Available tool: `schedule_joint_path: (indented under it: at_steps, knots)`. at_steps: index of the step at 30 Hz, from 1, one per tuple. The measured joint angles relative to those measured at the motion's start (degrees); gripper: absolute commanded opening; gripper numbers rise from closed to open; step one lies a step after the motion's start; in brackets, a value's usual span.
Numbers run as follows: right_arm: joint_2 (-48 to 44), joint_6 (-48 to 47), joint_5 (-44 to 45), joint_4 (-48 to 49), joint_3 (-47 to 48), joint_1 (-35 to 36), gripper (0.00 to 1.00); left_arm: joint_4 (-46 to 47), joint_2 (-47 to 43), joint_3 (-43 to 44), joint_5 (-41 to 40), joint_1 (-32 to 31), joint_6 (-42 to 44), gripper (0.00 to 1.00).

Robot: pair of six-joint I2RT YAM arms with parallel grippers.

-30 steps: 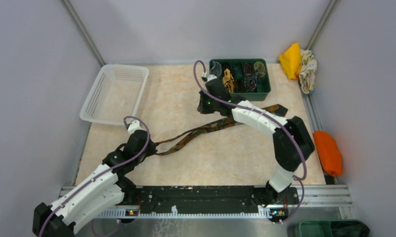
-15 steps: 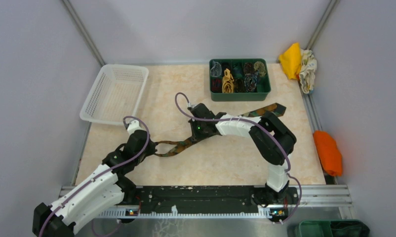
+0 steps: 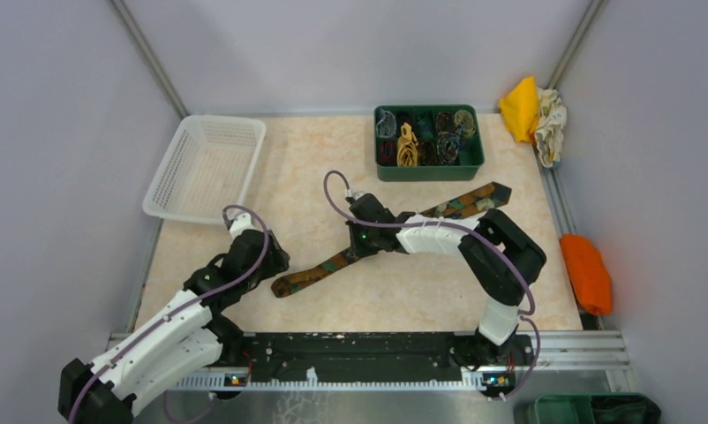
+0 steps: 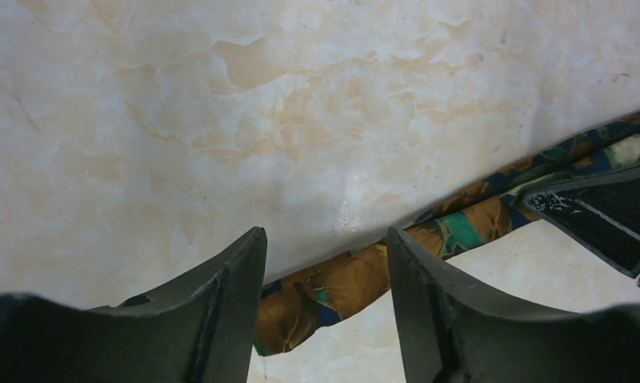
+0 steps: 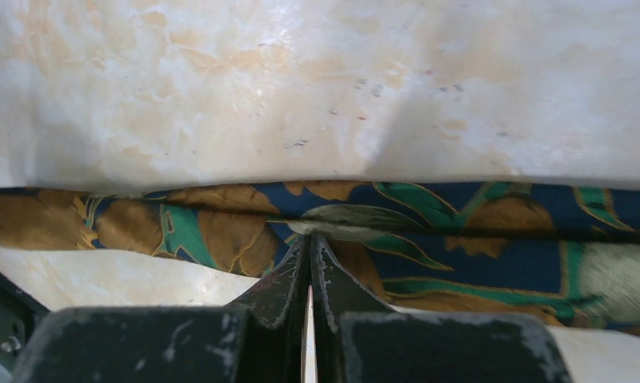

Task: Roll the ties
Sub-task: Flatten out the tie at the center of the board.

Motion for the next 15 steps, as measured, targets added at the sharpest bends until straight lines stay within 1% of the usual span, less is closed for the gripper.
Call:
schedule_joint_path:
  at_steps: [1, 2, 3, 4, 5, 6, 8, 11, 15]
  knots:
    - [-0.57, -0.17, 1.01, -1.03, 0.09, 0.00, 0.00, -0.52, -0.22, 0.61, 0.68, 0.00, -0.04, 0.66]
    - [-1.20, -0.50, 2.32, -2.51, 0.42, 0.00, 0.00, -0.72, -0.66, 0.94, 1.18, 0.00, -0.07, 0.54]
    - [-1.81, -0.81, 3.61, -3.91, 0.98, 0.00, 0.00, -0.98, -1.25, 1.25, 1.60, 0.00, -0.07, 0.35]
    - [-2.29, -1.11, 4.66, -4.72, 1.66, 0.00, 0.00, -0.96, -2.12, 1.36, 2.03, 0.00, -0.24, 0.23]
    - [-2.69, -1.49, 5.66, -5.55, 2.47, 0.00, 0.00, -1.01, -3.30, 1.36, 2.58, 0.00, -0.11, 0.13]
    - [-3.04, -1.79, 6.64, -6.01, 3.39, 0.00, 0.00, -1.03, -4.39, 1.33, 2.91, 0.00, -0.04, 0.09]
    - [-3.28, -2.27, 8.11, -6.71, 4.96, 0.00, 0.00, -0.66, -6.08, 1.27, 3.43, 0.00, 0.24, 0.06]
    - [-2.91, -2.95, 9.99, -8.39, 7.02, 0.00, 0.00, 0.83, -7.48, 0.26, 4.02, 0.00, 0.42, 0.05]
    - [0.00, -3.17, 12.07, -9.66, 8.85, 0.00, 0.00, 1.77, -6.01, -0.46, 4.72, 0.00, 0.39, 0.05]
